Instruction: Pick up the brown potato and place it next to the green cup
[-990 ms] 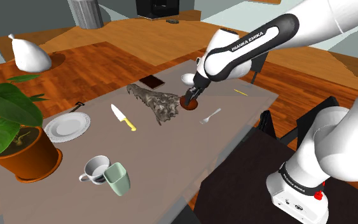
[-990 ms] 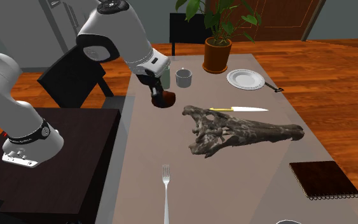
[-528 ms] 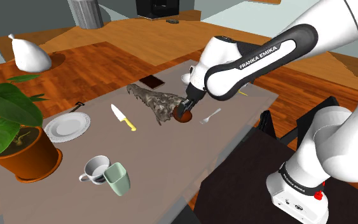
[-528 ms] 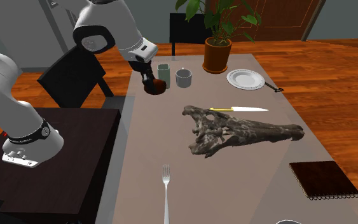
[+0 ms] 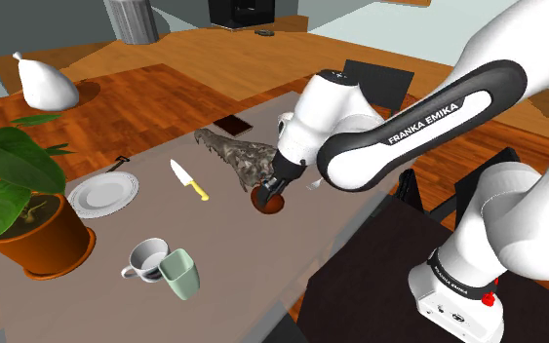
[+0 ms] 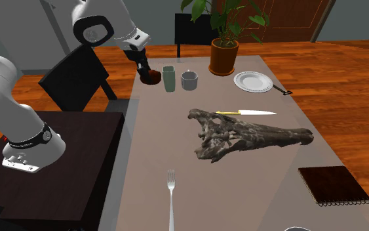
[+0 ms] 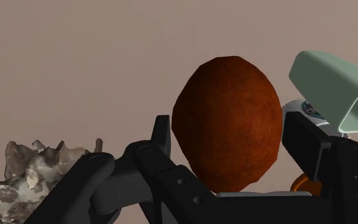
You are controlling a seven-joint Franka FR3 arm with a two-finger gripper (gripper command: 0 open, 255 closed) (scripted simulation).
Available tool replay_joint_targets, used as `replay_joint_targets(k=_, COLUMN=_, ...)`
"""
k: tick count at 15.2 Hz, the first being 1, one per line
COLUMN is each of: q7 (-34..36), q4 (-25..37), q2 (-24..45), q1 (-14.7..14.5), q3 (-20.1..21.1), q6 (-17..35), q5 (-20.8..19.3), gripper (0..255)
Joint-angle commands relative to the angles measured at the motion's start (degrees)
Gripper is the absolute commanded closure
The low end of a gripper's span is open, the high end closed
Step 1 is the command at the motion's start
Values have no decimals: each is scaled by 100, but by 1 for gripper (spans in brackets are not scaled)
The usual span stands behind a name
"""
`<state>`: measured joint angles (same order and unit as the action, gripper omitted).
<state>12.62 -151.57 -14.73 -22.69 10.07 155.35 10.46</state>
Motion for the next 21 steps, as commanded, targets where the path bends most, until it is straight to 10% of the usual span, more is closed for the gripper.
replay_joint_targets(k=1, q7=444, q4=10, q2=-13, q1=-61, q3=286, q6=6, q5=-93, gripper=255)
replay_joint_targets(k=21, q7=4754, q4=1317, q2=1351, q1=-96, q3=2595, q6=-110, q5=-2438, gripper=255)
